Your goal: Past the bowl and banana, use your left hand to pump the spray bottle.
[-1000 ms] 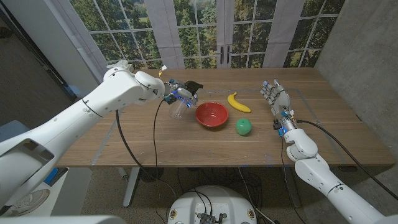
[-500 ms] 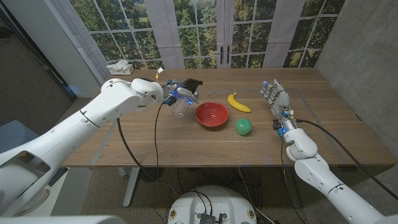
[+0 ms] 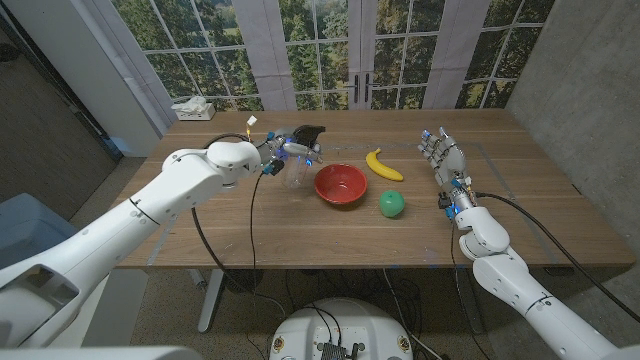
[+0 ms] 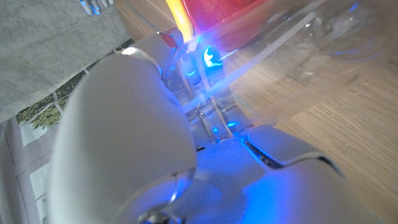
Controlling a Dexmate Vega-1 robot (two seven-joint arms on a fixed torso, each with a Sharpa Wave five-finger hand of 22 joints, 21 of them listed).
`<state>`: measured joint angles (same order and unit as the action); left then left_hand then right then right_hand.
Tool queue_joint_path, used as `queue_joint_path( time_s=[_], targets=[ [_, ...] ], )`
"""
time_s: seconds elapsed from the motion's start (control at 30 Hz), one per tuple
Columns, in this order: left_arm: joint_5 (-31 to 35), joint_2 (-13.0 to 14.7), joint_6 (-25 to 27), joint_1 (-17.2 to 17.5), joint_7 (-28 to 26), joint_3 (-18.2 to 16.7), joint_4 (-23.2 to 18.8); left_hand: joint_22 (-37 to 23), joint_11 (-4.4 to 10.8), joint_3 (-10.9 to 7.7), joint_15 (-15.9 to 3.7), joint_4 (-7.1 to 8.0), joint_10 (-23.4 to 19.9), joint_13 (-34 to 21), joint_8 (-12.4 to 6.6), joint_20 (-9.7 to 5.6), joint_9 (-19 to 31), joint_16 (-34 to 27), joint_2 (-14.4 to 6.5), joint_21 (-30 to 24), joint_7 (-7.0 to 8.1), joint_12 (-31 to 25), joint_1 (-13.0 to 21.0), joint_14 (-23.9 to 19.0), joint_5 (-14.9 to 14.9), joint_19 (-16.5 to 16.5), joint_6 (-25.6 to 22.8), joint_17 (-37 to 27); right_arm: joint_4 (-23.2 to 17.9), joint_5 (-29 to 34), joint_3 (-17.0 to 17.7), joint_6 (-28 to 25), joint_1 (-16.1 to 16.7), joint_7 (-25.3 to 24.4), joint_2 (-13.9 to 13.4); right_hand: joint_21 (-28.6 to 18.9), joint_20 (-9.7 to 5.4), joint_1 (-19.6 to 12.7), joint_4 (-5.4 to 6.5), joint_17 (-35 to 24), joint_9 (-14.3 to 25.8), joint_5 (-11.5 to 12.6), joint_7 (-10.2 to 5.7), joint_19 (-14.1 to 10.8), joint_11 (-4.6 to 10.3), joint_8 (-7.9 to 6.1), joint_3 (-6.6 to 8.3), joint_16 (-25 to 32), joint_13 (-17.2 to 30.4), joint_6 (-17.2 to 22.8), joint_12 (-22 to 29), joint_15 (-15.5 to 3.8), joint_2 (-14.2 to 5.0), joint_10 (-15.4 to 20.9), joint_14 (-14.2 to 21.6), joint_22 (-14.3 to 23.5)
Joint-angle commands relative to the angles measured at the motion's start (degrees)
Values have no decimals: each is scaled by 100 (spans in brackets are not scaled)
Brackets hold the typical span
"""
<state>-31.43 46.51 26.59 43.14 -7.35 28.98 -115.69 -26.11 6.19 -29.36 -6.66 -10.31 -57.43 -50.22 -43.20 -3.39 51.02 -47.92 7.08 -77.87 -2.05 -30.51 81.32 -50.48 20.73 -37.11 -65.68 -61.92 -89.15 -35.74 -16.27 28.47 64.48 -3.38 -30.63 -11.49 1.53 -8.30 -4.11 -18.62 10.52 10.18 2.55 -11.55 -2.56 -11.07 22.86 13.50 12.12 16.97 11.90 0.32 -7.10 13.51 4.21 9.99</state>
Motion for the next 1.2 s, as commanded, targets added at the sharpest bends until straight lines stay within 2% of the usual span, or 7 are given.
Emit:
queue_joint_path(
  time_s=[0.03, 0.43, 0.57, 0.7, 0.8, 0.9, 1.2],
  targets=[
    [1016, -333, -1973, 751, -550, -99, 328, -1791, 356, -58, -280, 7, -272, 0, 112, -916, -108, -10, -1534, -1178, -24, 48, 1521, -20, 10, -11, 102, -33, -3, 37, -14, -6, 7, -42, 15, -8, 8, 19, -40, -15, 11, 7, 15, -31, -14, -16, 25, 33, 23, 22, 16, 43, -118, 39, 11, 19],
    [1027, -665, -2913, 997, -329, -280, 786, -1766, 254, -72, -330, 12, 27, 222, 836, -907, -905, 22, -1601, -1149, 133, 333, 1467, 18, -9, 84, 479, 14, -11, 54, -28, -32, -13, -64, 20, -8, 7, 22, -42, -15, 11, 7, 16, -30, -12, -15, 26, 31, 24, 24, 17, 45, -117, 43, 6, 19],
    [997, -710, -2932, 1061, -332, -338, 791, -1694, 209, -94, -331, 9, 149, 413, 1199, -906, -1205, 37, -1613, -1140, 266, 513, 1449, 35, -16, 71, 741, 67, -26, 77, -37, -53, -27, -62, 1, -8, 8, 22, -42, -14, 11, 6, 18, -32, -15, -15, 26, 32, 24, 23, 17, 47, -116, 41, 8, 19],
    [979, -743, -2908, 1128, -371, -388, 772, -1598, 136, -120, -347, 1, 343, 700, 1806, -904, -1597, 13, -1601, -1146, 533, 801, 1414, -12, -27, 46, 1291, 160, -41, 62, -41, -77, -37, -61, 2, -8, 9, 23, -42, -14, 11, 6, 18, -32, -14, -15, 26, 34, 24, 23, 16, 45, -115, 39, 11, 19],
    [967, -769, -2911, 1179, -407, -426, 766, -1556, 184, -136, -359, -4, 325, 658, 2090, -904, -1737, 7, -1595, -1147, 536, 776, 1404, -21, -29, 16, 1615, 191, -26, 62, -51, -78, -59, -38, 0, -9, 9, 25, -43, -14, 12, 6, 17, -33, -15, -16, 26, 33, 24, 27, 16, 45, -115, 40, 10, 19],
    [991, -797, -2889, 1234, -496, -460, 741, -1526, 185, -164, -373, -10, 333, 676, 2620, -900, -1971, 1, -1579, -1165, 523, 788, 1389, -73, -38, -12, 2222, 271, -21, 65, -61, -95, -83, -41, 7, -9, 5, 26, -43, -14, 12, 6, 18, -32, -16, -15, 26, 34, 24, 27, 17, 44, -114, 42, 10, 19],
    [1053, -920, -2945, 1425, -814, -584, 715, -1409, 172, -205, -467, -12, 473, 690, 3209, -902, -2248, 38, -1545, -1149, 512, 840, 1362, -154, -54, -105, 2883, 426, 2, 78, -100, -123, -157, 10, 1, -9, 6, 28, -44, -14, 12, 6, 20, -33, -13, -15, 26, 35, 24, 27, 17, 47, -114, 42, 13, 19]
  ],
)
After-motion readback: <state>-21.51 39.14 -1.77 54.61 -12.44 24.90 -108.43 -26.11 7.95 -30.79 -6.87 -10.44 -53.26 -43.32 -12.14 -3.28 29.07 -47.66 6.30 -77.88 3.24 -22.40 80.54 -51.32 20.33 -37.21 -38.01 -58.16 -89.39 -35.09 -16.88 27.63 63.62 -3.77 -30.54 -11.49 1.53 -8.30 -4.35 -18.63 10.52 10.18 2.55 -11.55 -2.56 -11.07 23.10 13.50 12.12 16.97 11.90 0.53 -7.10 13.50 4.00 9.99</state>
